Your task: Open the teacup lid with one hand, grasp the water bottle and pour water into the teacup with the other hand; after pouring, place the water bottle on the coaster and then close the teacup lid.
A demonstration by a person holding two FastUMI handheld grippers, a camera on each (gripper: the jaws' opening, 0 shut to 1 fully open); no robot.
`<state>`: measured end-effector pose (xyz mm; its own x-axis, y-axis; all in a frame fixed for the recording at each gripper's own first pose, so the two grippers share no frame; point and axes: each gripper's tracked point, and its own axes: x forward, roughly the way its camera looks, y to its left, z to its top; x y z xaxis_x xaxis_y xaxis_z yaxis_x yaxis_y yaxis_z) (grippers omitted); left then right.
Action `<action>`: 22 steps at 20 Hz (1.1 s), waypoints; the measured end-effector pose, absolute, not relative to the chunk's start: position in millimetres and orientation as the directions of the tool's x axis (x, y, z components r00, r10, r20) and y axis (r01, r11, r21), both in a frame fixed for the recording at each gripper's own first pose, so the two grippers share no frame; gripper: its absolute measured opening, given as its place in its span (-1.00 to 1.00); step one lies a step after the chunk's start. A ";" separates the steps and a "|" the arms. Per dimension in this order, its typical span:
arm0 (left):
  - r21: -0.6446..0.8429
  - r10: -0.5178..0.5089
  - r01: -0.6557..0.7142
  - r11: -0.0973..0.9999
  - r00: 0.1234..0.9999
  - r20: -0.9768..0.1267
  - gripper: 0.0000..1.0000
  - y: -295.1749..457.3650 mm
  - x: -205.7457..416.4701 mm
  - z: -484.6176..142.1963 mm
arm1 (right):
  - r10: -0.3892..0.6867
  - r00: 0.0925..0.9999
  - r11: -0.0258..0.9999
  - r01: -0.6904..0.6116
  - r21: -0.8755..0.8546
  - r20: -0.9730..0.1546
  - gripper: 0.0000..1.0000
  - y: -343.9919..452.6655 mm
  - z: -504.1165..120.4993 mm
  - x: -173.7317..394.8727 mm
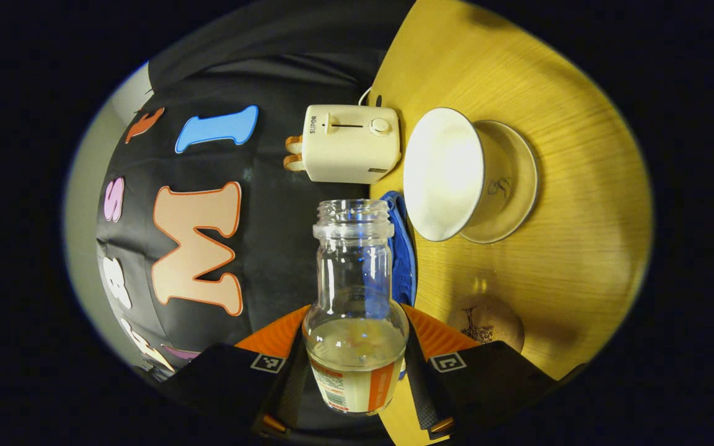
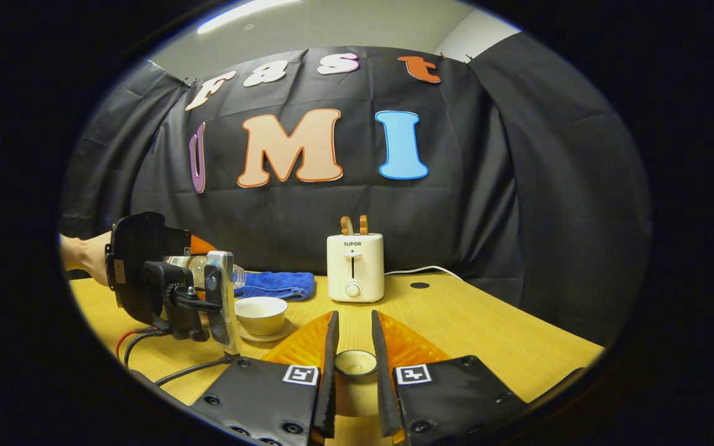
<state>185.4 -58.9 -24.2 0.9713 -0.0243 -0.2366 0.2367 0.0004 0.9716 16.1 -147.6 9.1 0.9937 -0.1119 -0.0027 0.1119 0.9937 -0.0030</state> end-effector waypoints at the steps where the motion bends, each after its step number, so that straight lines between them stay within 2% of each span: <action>1: 0.972 -0.022 0.236 -0.022 0.972 -0.236 0.36 -56.7 183.1 -22.2 | -0.111 0.994 0.994 0.111 -0.003 -0.003 -0.39 -147.5 8.6 16.1; 10: 0.946 0.009 0.263 -0.191 0.964 -0.266 0.38 -54.3 181.3 -17.4 | -0.108 0.994 0.994 0.108 -0.003 -0.003 -0.39 -146.9 9.3 16.3; 22: 0.899 0.018 0.263 -0.350 0.961 -0.275 0.38 -65.0 187.7 -8.5 | -0.105 0.994 0.994 0.105 -0.003 -0.002 -0.39 -147.5 9.3 17.3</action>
<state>187.7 -65.0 -8.5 0.9614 0.0176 -0.2746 0.2633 -0.3497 0.8991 17.3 -147.5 9.3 0.9945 -0.1047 -0.0025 0.1047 0.9945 -0.0027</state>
